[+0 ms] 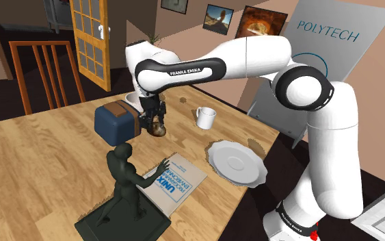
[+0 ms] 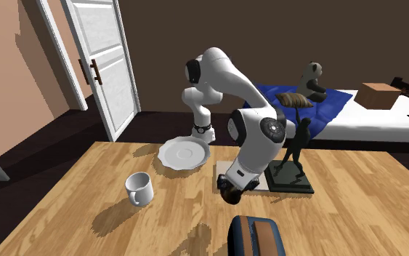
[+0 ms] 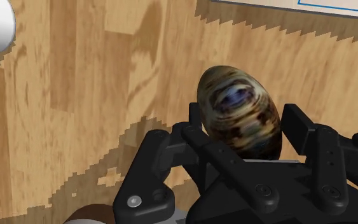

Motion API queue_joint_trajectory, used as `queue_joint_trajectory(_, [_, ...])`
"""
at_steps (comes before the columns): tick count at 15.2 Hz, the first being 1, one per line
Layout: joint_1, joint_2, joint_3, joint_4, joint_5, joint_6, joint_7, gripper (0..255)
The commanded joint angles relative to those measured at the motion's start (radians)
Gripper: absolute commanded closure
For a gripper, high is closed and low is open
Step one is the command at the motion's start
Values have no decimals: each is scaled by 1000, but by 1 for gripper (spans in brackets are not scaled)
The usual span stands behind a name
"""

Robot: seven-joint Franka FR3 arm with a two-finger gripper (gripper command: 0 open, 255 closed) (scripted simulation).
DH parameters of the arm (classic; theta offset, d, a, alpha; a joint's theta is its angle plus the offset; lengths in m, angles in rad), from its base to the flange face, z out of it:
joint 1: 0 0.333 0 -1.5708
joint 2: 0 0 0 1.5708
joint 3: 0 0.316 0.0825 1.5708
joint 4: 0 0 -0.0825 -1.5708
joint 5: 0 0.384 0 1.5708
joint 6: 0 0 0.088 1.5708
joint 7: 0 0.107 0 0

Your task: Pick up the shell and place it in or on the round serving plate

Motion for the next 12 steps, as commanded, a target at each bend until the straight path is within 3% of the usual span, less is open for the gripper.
queue_joint_trajectory(1, [2,-7,1,16,2,-23,-2,255])
queue_joint_trajectory(3, [2,-12,2,32,4,-43,-6,255])
queue_joint_trajectory(12, [-96,-384,-7,-504,48,140,-73,255])
